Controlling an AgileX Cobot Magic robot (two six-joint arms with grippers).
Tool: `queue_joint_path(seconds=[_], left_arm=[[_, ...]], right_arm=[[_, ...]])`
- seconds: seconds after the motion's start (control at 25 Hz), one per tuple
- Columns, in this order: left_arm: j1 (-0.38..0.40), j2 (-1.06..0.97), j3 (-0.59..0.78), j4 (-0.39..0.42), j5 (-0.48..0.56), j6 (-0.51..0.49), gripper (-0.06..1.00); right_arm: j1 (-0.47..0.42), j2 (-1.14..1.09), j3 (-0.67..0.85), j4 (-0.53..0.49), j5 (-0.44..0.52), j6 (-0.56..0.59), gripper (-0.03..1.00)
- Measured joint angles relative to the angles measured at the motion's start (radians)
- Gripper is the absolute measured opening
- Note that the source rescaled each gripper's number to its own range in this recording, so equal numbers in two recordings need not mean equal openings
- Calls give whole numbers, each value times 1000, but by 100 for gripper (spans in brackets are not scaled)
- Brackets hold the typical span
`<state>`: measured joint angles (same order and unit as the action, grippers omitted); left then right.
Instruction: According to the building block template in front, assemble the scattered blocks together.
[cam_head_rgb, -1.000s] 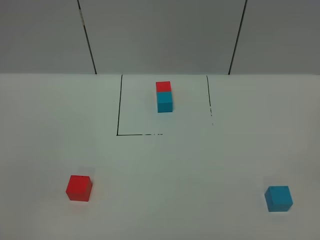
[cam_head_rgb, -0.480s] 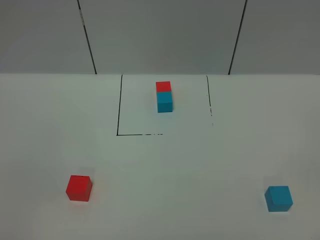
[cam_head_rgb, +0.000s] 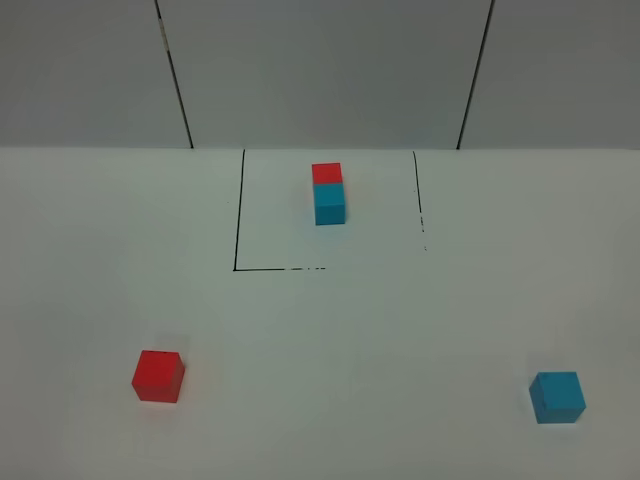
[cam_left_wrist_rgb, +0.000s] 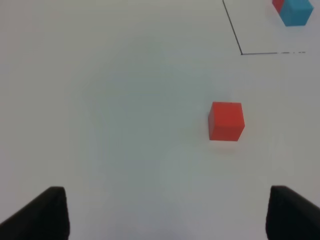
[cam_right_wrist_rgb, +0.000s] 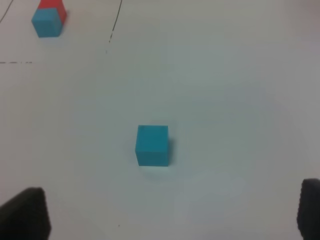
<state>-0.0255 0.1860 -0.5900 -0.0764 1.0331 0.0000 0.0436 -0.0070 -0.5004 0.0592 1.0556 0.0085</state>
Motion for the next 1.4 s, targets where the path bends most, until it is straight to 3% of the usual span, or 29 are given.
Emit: queue_joint_path(seconds=[0.2,0.48,0.68,0.88,1.08,1.4], left_arm=[[0,403,-118,-34,74,-7,86],[-3,943,-319,-106,49,22,86],[-105,1219,-442,-113,6,20,86],[-233,1416,-514,-54,-38,-53,86],[-252,1534,-519,13,-95,-129,86],[-259,1643,-525,-60,-192,-69,86]], right_arm=[[0,0,0,0,0,0,100],[0,0,0,0,0,0,100],[0,0,0,0,0,0,100],[0,0,0,0,0,0,100],[0,0,0,0,0,0,100],[0,0,0,0,0,0,100]])
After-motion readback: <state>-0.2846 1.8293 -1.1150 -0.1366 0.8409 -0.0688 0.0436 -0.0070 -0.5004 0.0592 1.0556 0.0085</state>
